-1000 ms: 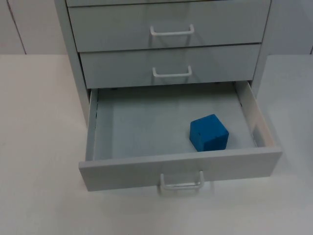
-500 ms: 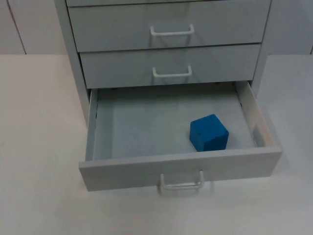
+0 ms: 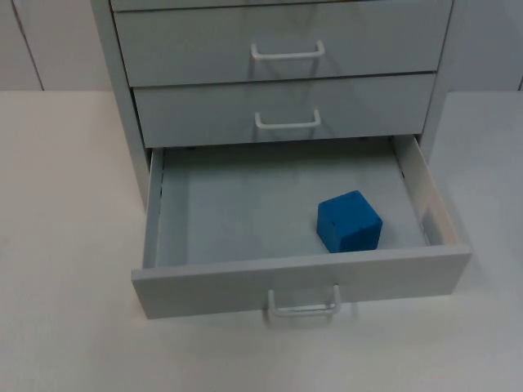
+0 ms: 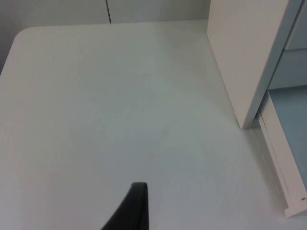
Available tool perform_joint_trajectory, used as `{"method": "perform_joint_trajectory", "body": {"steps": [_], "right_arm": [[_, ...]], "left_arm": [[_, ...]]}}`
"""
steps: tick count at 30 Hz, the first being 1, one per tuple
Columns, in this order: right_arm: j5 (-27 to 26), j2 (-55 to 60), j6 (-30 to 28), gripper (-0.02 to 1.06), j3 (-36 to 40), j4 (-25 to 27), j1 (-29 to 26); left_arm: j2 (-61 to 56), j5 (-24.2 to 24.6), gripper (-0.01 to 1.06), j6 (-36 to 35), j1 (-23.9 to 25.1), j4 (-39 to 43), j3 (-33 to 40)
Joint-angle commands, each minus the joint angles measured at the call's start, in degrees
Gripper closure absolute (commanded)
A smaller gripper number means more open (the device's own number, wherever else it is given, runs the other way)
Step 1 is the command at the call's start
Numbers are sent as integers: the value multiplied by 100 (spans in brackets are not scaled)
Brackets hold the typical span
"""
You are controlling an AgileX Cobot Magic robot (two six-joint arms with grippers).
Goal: Open the drawer with the left hand, place the block into the drawer with the right hand, then close the drawer with the left hand.
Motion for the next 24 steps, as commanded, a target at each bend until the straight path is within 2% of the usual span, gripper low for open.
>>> {"method": "perform_joint_trajectory", "body": {"steps": [1, 9, 15, 16, 18, 19, 20, 23, 24], "right_arm": [[64, -37, -69, 26, 6, -80, -30], [25, -37, -69, 26, 6, -80, -30], [-201, -37, -69, 26, -9, 23, -30], [-201, -37, -69, 26, -30, 108, -30], [-153, -37, -69, 26, -30, 287, -30], [-153, -37, -69, 26, -30, 287, -30], [-111, -37, -69, 26, -30, 314, -30], [77, -37, -137, 26, -30, 357, -16], [77, -37, -137, 26, -30, 357, -16]], "left_arm": [[-13, 0, 0, -22, 9, 62, 25], [-13, 45, 0, -22, 9, 50, 25], [-13, 538, 2, -22, 9, 38, 25], [-13, 650, 5, -22, 9, 38, 25], [-13, 788, 23, -22, 9, 38, 25], [-13, 788, 23, -22, 9, 38, 25], [-13, 828, 33, -22, 9, 50, 25], [-13, 899, 75, 39, 9, 50, 25], [-13, 899, 75, 39, 9, 50, 25]]}}
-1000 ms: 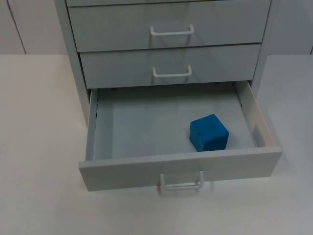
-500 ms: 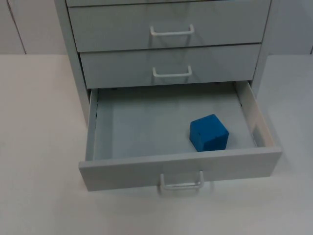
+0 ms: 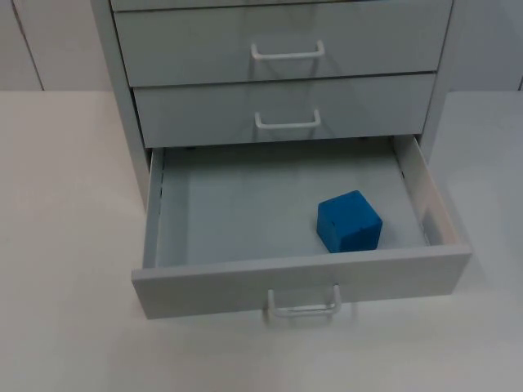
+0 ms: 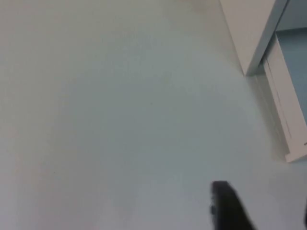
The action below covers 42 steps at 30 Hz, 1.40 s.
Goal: Open the drawer with the left hand, place the block into the drawer with the right hand, then close the drawer with the left hand.
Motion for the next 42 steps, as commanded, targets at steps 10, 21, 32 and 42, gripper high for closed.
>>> {"method": "perform_joint_trajectory", "body": {"steps": [10, 21, 32, 42], "right_arm": [[46, -37, -92, 26, -30, -86, -16], [-22, -37, -92, 26, -30, -86, -16], [-47, -37, -92, 26, -30, -86, -16], [53, -37, -92, 26, -30, -86, -16]], "left_arm": [[88, -24, 105, 1758, -2, -1405, 25], [1602, -25, 105, 2586, -426, -2086, -135], [2905, -768, 105, 1375, -2535, -520, -670], [3873, -1490, 105, -939, -4656, 2066, -670]]}}
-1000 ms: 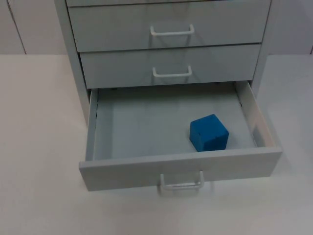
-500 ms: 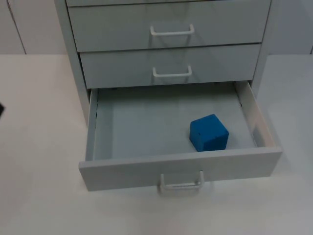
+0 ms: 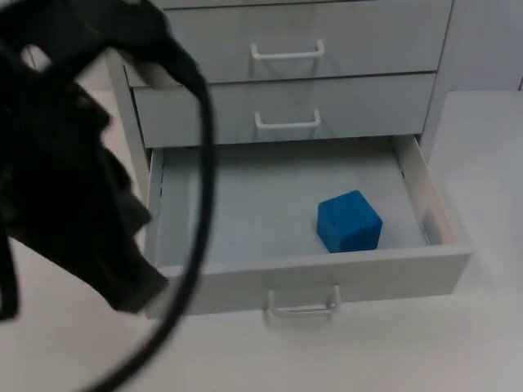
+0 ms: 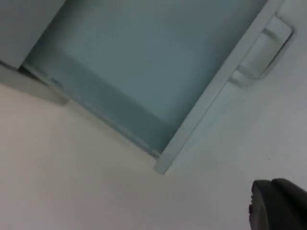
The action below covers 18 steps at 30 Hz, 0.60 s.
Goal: Open the drawer with the left hand, place the block into the drawer with the right hand, then close the drawer with the left hand.
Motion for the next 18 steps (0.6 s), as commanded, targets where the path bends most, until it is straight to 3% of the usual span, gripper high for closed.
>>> {"method": "perform_joint_trajectory", "body": {"steps": [1, 5, 6, 10, 18], "right_arm": [[34, -37, -27, 26, -30, -34, -16], [-41, -37, -27, 26, -30, -34, -16], [-41, -37, -27, 26, -30, -34, -16], [-24, -37, -27, 26, -30, -34, -16], [-24, -37, -27, 26, -30, -34, -16]], "left_arm": [[288, -221, 105, -581, -473, 650, -44], [922, -348, 105, -1832, -1118, 2057, -44], [922, -348, 105, -1832, -1118, 2057, -44], [1593, -366, 105, -3056, -1419, 3635, -54], [2338, -1071, 105, -3315, -1458, 4114, -83]]}}
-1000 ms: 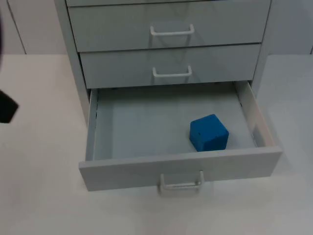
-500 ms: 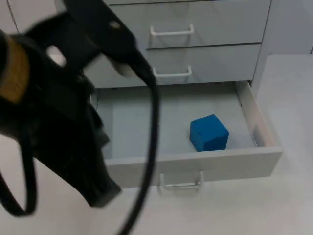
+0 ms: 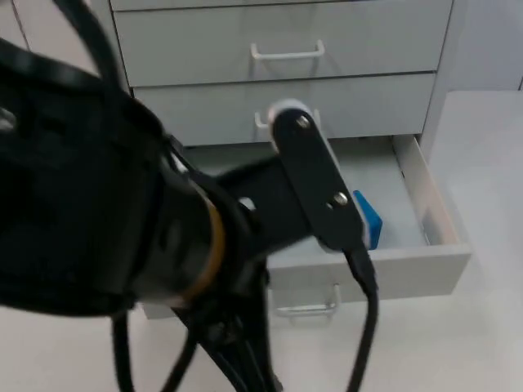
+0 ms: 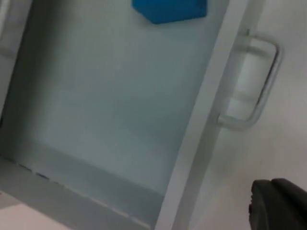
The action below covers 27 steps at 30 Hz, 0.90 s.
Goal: Open the drawer with the left hand, place the block into the drawer with the right hand, then close the drawer with the left hand.
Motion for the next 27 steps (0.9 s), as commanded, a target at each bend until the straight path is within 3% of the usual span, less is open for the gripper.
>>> {"method": "perform_joint_trajectory", "body": {"steps": [1, 16, 20, 27], "right_arm": [[-24, -37, -27, 26, -30, -34, -16], [-44, -37, -27, 26, -30, -34, -16], [-44, -37, -27, 26, -30, -34, -16], [-44, -37, -27, 26, -30, -34, -16]], "left_arm": [[197, -242, 105, -128, -29, 199, -81], [1590, -351, 105, -128, -29, 736, -839], [1914, -165, 105, -141, -29, 835, -1078], [2365, 17, 105, -1030, -29, 1892, -1227]]}}
